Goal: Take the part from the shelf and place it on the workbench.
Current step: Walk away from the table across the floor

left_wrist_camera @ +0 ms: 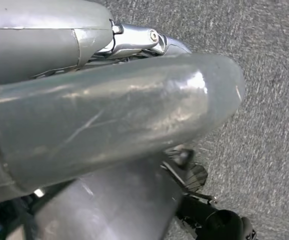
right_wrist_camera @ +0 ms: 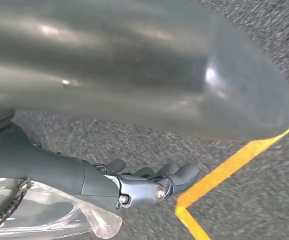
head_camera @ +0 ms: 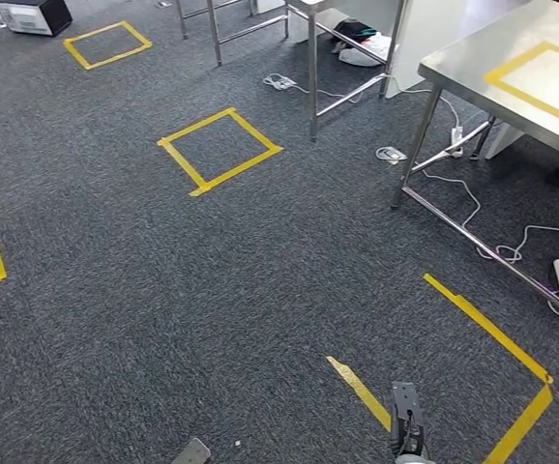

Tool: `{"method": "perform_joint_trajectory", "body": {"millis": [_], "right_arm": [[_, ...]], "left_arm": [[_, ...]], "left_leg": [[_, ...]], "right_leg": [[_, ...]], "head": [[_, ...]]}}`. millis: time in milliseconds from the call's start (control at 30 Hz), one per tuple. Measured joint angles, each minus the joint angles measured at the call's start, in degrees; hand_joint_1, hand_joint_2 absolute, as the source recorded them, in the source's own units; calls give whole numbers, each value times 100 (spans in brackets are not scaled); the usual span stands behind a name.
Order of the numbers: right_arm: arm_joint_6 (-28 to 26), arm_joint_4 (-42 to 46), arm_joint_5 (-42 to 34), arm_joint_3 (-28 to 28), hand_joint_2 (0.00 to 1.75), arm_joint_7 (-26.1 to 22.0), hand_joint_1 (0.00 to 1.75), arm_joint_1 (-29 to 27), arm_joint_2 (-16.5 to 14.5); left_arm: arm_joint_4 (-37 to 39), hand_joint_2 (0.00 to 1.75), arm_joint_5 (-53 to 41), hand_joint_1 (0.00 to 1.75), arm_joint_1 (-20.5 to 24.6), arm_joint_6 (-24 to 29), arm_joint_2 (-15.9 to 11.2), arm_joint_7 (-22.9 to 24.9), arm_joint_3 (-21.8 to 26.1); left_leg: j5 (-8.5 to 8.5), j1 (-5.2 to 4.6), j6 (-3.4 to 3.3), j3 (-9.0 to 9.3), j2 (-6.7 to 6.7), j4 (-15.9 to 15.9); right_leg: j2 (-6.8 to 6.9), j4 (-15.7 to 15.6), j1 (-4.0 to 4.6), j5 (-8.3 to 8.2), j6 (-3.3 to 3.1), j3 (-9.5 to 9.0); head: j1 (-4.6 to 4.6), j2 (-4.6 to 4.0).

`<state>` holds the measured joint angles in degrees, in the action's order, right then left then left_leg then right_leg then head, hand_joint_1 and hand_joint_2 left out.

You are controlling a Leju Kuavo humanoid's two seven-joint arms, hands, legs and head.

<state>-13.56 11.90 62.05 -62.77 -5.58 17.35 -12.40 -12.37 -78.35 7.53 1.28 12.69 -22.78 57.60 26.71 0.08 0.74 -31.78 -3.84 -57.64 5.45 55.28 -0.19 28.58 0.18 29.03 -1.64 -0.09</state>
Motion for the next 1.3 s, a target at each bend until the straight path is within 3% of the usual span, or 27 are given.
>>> {"method": "perform_joint_trajectory", "body": {"millis": [33,233,267,367,400,467,533,600,667,733,800,867,900,933,1000,1067,1100,1167,1233,1300], "right_arm": [[-9,1,-13,-1,0,-15,0,3,1],[-25,-1,-68,-8,0,-61,0,6,-1],[-34,-1,-100,-15,0,-97,0,12,-2],[-69,-1,-183,-55,0,-182,0,-23,-5],[-74,-1,-187,-64,0,-185,0,-41,-5],[-86,-1,-197,-73,0,-200,0,-40,-5],[-103,-1,-220,-89,0,-222,0,-33,-1],[-113,-1,-243,-107,0,-241,0,-35,3],[-117,0,-261,-119,0,-256,0,-35,3],[-116,0,-274,-129,0,-267,0,-25,2],[-114,-1,-283,-138,0,-271,0,-34,5],[-109,-1,-289,-143,0,-271,0,-47,12],[-107,0,-290,-144,0,-272,0,-46,15],[-105,0,-290,-144,0,-273,0,-42,16],[-99,0,-289,-144,0,-276,0,-34,16],[-92,0,-288,-144,0,-280,0,-32,19],[-89,0,-287,-144,0,-281,0,-31,20],[-85,0,-285,-144,0,-286,0,-18,22],[-82,1,-280,-144,0,-298,0,-5,23],[-82,1,-276,-144,0,-307,0,-20,34]], "left_arm": [[0,0,7,0,6,0,1,-2,-7],[0,0,31,0,2,-2,-1,-8,-10],[0,0,47,0,-6,-3,-2,-8,-9],[0,0,92,0,-16,-7,2,-8,-8],[0,0,94,0,-17,-8,3,-8,-8],[0,0,98,0,-23,-14,3,-9,-8],[0,0,105,0,-10,-22,4,-13,-8],[0,0,111,0,-8,-27,2,-20,-8],[0,0,115,0,-26,-34,-4,-25,-8],[0,0,116,0,-31,-41,-10,-26,-9],[0,0,117,0,-16,-43,-11,-26,-10],[0,0,117,0,-17,-45,-13,-26,-10],[0,0,117,0,-24,-47,-15,-26,-10],[0,0,117,0,-30,-47,-18,-26,-10],[0,0,119,0,-27,-47,-24,-26,-10],[0,0,122,0,-6,-48,-26,-28,-10],[0,0,125,0,-3,-48,-28,-30,-10],[0,87,138,0,-19,-47,-37,-33,-10],[0,175,146,0,-26,-44,-45,-36,-10],[0,175,148,0,-5,-43,-42,-40,-10]], "left_leg": [[-1,-22,-35,41,-72,111],[-2,-48,-103,6,0,114],[-22,-44,-151,-2,70,129],[-106,-46,-304,-57,496,167],[-115,-55,-315,-72,625,157],[-109,-55,-303,-75,786,122],[-98,-62,-259,-110,929,65],[-119,-55,-186,-178,1057,32],[-129,-39,-119,-229,1127,11],[61,-44,-60,-368,889,-282],[438,-33,-4,-698,556,-1008],[650,-1,37,-971,448,-1625],[602,11,46,-969,427,-1649],[456,19,46,-855,398,-1448],[98,-1,15,-431,193,-657],[-35,-52,-48,-163,-15,-108],[-17,-78,-77,-145,-41,-34],[-30,-81,-146,-163,79,1],[-61,-55,-221,-152,211,40],[-77,-39,-268,-154,355,52]], "right_leg": [[38,6,15,6,24,2],[132,9,22,14,73,0],[41,82,5,83,108,35],[-473,1461,-40,690,193,737],[-543,1720,-41,720,188,882],[-654,1061,-52,295,169,596],[-912,382,-82,52,156,269],[-1013,182,-90,54,139,163],[-889,165,-89,33,90,152],[-736,137,-95,14,23,136],[-559,131,-77,23,-22,129],[-377,132,-61,37,-37,126],[-295,132,-58,45,-38,122],[-220,133,-57,54,-33,112],[-85,134,-47,84,-3,76],[37,147,-16,120,50,59],[101,151,-2,132,76,58],[170,159,-9,168,136,56],[-91,381,-39,338,186,153],[-436,1079,-53,686,203,498]], "head": [[6,0],[11,0],[17,0],[46,0],[49,0],[49,0],[48,0],[46,0],[45,0],[9,0],[-25,0],[-26,0],[-27,0],[-28,0],[-28,0],[-25,0],[-22,0],[-16,0],[0,0],[27,0]]}}
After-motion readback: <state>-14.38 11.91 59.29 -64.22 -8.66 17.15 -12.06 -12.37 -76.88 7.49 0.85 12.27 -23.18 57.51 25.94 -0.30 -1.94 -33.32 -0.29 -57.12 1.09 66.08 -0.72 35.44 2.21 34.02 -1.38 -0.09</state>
